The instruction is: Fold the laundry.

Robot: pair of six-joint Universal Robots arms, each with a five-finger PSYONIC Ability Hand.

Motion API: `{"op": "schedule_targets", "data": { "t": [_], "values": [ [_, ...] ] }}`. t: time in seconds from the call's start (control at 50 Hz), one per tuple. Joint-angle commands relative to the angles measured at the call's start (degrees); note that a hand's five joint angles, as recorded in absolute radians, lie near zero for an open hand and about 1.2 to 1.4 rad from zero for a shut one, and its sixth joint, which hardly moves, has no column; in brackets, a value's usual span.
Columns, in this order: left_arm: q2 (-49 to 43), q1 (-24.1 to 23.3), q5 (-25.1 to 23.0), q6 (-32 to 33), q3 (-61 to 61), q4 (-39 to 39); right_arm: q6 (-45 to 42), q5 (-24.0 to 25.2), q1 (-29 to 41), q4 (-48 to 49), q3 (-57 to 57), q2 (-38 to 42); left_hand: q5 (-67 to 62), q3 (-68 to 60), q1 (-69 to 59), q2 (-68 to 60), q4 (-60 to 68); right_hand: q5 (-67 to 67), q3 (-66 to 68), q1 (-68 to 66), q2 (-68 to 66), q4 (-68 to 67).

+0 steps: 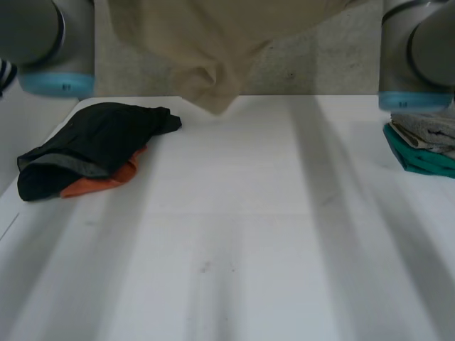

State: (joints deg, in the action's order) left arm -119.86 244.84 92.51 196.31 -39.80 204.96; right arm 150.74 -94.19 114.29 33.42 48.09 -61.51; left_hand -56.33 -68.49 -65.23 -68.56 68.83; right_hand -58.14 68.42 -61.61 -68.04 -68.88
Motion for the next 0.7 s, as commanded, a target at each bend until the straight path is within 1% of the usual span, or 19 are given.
{"op": "schedule_targets", "data": {
  "t": [0.02, 0.04, 0.14, 0.18, 0.26, 0.32, 0.4, 0.42, 0.44, 0.48, 0.5, 0.52, 0.56, 0.58, 0.6, 0.64, 0.66, 0.68, 0.7],
  "values": [
    [4.2, 0.2, -0.8, -0.3, -22.0, -0.4, 0.0, 3.4, -0.2, -7.5, 7.7, 4.6, -13.7, -11.5, -14.8, -11.4, 11.2, -11.9, 11.6, -18.4, -12.0, -11.1],
    [4.1, 0.2, -0.9, -0.6, -25.9, -0.5, -0.2, 3.4, -0.2, -8.0, 8.9, 5.2, -13.7, -11.5, -14.8, -11.4, 11.2, -11.9, 11.6, -18.4, -12.0, -11.1],
    [3.6, -0.5, -2.9, -0.5, -35.8, -1.1, -0.8, 3.9, -0.6, -10.0, 17.6, 9.0, -13.7, -11.5, -14.8, -11.4, 11.2, -11.9, 11.6, -18.4, -12.0, -11.1],
    [3.1, -0.6, -4.3, -0.2, -40.8, -1.4, -0.8, 4.3, -0.7, -10.2, 20.0, 9.5, -13.7, -11.5, -14.8, -11.4, 11.2, -11.9, 11.6, -18.4, -12.0, -11.1],
    [2.8, -0.6, -4.8, 0.1, -47.3, -3.0, -1.0, 5.2, -0.8, -11.0, 24.4, 9.6, -13.7, -11.5, -14.8, -11.4, 11.2, -11.9, 11.6, -18.4, -12.0, -11.1],
    [3.8, -0.6, -4.7, 0.1, -49.8, -5.7, -2.5, 7.1, -0.8, -14.1, 27.7, 8.8, -13.7, -11.5, -14.8, -11.4, 11.2, -11.9, 11.6, -18.4, -12.0, -11.1],
    [8.3, -0.6, -4.6, 1.2, -52.7, -14.1, -6.0, 8.4, -0.7, -23.6, 31.3, 6.5, -13.7, -11.5, -14.8, -11.4, 11.2, -11.9, 11.6, -18.4, -12.0, -11.1],
    [10.9, -0.5, -4.6, 2.0, -53.4, -18.2, -6.4, 8.5, -0.7, -25.6, 32.1, 5.7, -13.7, -11.5, -14.8, -11.4, 11.2, -11.9, 11.6, -18.4, -12.0, -11.1],
    [12.1, -0.5, -4.6, 2.5, -53.9, -20.5, -7.5, 8.5, -0.8, -29.3, 33.8, 3.7, -13.7, -11.5, -14.8, -11.4, 11.2, -11.9, 11.6, -18.4, -12.0, -11.1],
    [14.4, -0.6, -4.6, 3.4, -54.6, -24.8, -8.1, 8.5, -0.9, -32.7, 35.6, 1.2, -13.7, -11.5, -14.8, -11.4, 11.2, -11.9, 11.6, -18.4, -12.0, -11.1],
    [16.4, -0.7, -4.6, 4.5, -55.6, -28.9, -8.4, 8.5, -0.9, -34.2, 36.5, -0.2, -13.7, -11.5, -14.8, -11.4, 11.2, -11.9, 11.6, -18.4, -12.0, -11.1],
    [17.5, -0.8, -4.6, 5.2, -56.2, -31.0, -9.1, 8.4, -0.9, -37.0, 38.6, -3.1, -13.7, -11.5, -14.8, -11.4, 11.2, -11.9, 11.6, -18.4, -12.0, -11.1],
    [20.0, -0.9, -4.7, 7.0, -57.7, -35.4, -10.3, 8.2, -0.9, -39.7, 40.7, -6.1, -13.7, -11.5, -14.8, -11.4, 11.2, -11.9, 11.6, -18.4, -12.0, -11.1],
    [22.3, -1.2, -4.9, 9.4, -59.5, -39.9, -11.2, 8.1, -0.9, -41.1, 41.6, -7.8, -13.7, -11.5, -14.8, -11.4, 11.2, -11.9, 11.6, -18.4, -12.0, -11.1],
    [23.3, -1.5, -5.0, 10.7, -60.4, -42.4, -13.2, 7.8, -0.8, -44.1, 43.4, -11.1, -13.7, -11.5, -14.8, -11.4, 11.2, -11.9, 11.6, -18.4, -12.0, -11.1],
    [25.3, -2.6, -5.2, 13.6, -62.3, -47.2, -15.8, 7.4, -0.8, -47.5, 45.6, -14.7, -13.7, -11.5, -14.8, -11.4, 11.2, -11.9, 11.6, -18.4, -12.0, -11.1],
    [26.8, -4.3, -5.7, 15.9, -64.2, -51.5, -17.1, 7.3, -0.9, -49.1, 46.8, -16.5, -13.7, -11.5, -14.8, -11.4, 11.2, -11.9, 11.6, -18.4, -12.0, -11.1],
    [27.5, -5.3, -6.1, 17.0, -65.0, -53.4, -20.0, 7.1, -0.9, -52.5, 49.3, -19.9, -13.7, -11.5, -14.8, -11.4, 11.2, -11.9, 11.6, -18.4, -12.0, -11.1],
    [28.0, -6.5, -6.5, 18.0, -65.8, -55.1, -21.4, 7.0, -0.9, -54.1, 50.4, -21.4, -13.7, -11.5, -14.8, -11.4, 11.2, -11.9, 11.6, -18.4, -12.0, -11.1]
  ]
}}
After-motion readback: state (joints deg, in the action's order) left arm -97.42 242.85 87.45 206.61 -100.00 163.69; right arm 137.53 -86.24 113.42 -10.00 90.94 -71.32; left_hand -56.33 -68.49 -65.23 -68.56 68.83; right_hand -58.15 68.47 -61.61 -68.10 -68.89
